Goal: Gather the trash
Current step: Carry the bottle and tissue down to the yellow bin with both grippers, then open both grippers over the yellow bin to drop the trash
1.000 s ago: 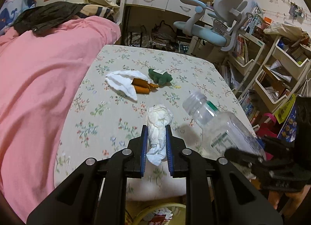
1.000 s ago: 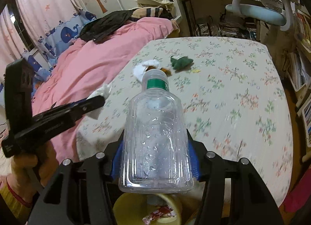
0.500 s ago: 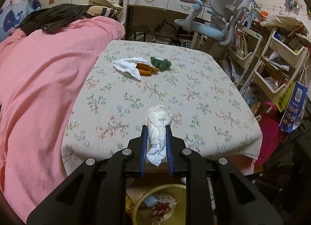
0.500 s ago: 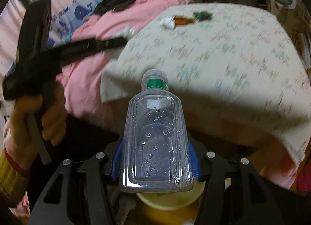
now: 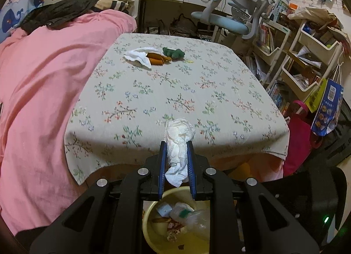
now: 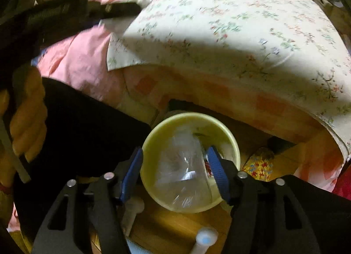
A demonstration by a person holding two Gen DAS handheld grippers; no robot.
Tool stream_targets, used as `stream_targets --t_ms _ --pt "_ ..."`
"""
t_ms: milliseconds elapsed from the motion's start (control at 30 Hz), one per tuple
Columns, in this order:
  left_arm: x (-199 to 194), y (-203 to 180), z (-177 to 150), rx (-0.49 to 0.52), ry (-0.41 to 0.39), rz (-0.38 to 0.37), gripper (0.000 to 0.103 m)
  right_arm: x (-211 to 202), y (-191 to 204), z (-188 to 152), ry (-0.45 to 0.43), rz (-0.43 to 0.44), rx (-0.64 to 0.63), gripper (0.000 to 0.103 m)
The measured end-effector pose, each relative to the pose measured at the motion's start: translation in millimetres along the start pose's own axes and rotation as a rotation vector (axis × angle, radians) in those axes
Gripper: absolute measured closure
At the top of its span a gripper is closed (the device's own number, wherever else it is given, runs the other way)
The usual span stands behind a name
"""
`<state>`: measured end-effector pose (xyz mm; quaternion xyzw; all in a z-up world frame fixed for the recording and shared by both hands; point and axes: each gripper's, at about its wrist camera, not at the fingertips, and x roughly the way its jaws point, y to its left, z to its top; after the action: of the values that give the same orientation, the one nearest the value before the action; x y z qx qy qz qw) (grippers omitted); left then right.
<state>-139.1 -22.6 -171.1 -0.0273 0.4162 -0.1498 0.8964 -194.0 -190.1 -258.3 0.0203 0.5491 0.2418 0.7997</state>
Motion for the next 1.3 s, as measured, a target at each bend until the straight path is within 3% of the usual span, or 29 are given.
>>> stream_targets --t_ms 133,233,500,700,800,833,900,1100,1300 --pt "-1 -5 -7 0.011 0.014 0.002 0.086 -11 -5 3 -0.066 -0.021 0.028 0.04" --pt "-1 -8 -12 0.013 0.029 0.004 0.086 -23 -8 6 -0.146 -0.073 0.048 0.032" --pt "6 -17 -32 0.036 0.094 0.01 0.086 -56 -23 14 -0.35 -0.313 0.128 0.015" --pt "21 -32 -54 0.101 0.207 -0.001 0.085 -68 -28 25 -0.396 -0.439 0.11 0.01" --pt "31 -41 -64 0.145 0.269 -0.005 0.071 -73 -31 30 -0.403 -0.486 0.109 0.008" --pt "32 -44 -65 0.154 0.275 0.004 0.062 -76 -32 31 -0.407 -0.497 0.113 0.008" --pt "32 -46 -68 0.166 0.273 0.012 0.055 -81 -34 33 -0.422 -0.508 0.122 0.008" --pt "26 -45 -64 0.145 0.222 0.034 0.039 -83 -33 33 -0.432 -0.533 0.119 0.008" --pt "14 -34 -55 0.081 0.137 0.066 0.029 -86 -29 34 -0.447 -0.538 0.107 0.008"
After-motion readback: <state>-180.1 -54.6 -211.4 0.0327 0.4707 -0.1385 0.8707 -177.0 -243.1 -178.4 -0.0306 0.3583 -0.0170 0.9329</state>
